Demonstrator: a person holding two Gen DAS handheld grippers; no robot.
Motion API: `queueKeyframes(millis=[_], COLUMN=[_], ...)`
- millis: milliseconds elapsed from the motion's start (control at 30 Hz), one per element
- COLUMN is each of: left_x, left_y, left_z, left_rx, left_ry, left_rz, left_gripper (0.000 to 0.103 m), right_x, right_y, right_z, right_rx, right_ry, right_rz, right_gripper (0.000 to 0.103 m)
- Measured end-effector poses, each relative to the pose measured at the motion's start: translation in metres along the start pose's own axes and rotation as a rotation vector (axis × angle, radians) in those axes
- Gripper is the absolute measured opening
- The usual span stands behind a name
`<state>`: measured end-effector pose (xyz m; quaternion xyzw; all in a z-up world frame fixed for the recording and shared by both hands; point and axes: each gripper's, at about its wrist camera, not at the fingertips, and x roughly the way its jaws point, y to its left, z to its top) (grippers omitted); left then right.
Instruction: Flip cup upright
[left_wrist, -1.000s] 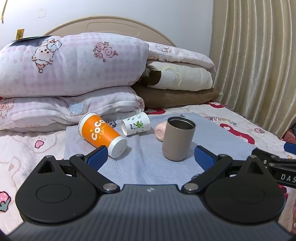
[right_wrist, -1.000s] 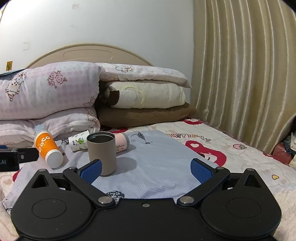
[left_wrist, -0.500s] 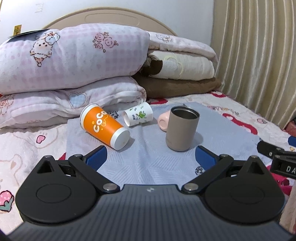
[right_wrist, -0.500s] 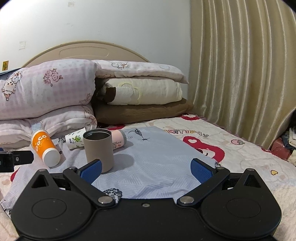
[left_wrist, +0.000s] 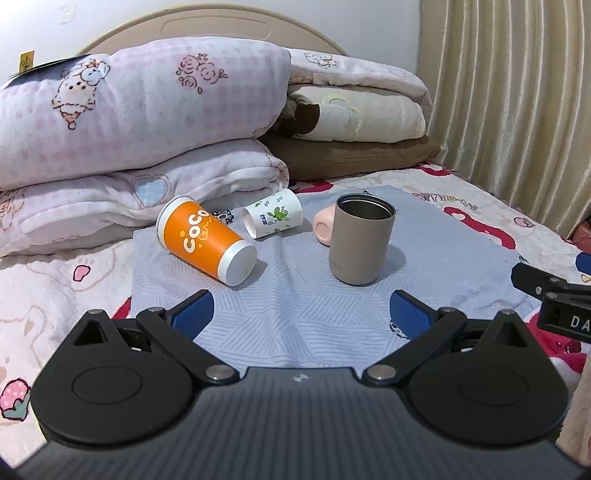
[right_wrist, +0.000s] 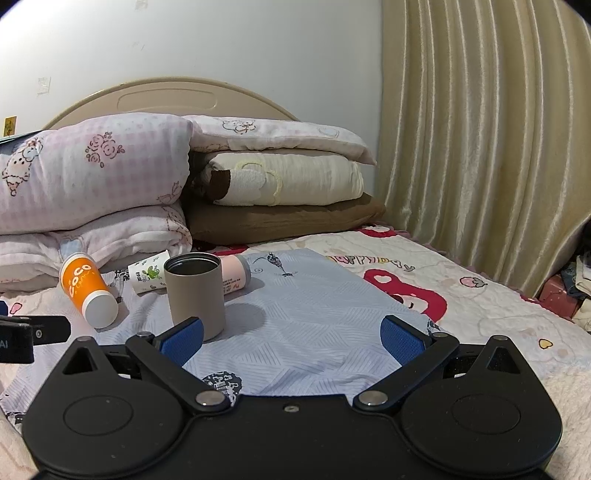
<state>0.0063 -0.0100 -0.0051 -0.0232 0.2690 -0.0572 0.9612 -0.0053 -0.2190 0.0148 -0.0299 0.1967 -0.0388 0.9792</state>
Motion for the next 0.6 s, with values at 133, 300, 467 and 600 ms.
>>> queueKeyframes(millis=[133,300,467,600], left_x=[-0.0004,-0.0015,-0.0052,-0.0039], left_y=[0.0011,0.0044,0.0026,0.0022], left_z=[0.0004,0.0002,0.0005,0.0012], left_rx=[-0.010,-0.027,-0.011,-0.005], left_ry=[-0.001,-0.007,-0.036,-0.031], left_rz=[0.010,0.022,0.034,0.036], left_gripper=[0.103,0.103,0.103,0.103], right_x=[0.0001,0.0001,0.0009,0.0012], right_y=[0.0002,0.0006,0.0012,0.0005], right_z=[0.0002,0.0005,0.0009,0.0009], right_rx=[-0.002,-0.002,-0.008,-0.008], right_ry=[0.000,0.000,0.000,0.000], right_rz=[0.001,0.001,0.000,0.001], right_gripper=[0.103,0.103,0.103,0.103])
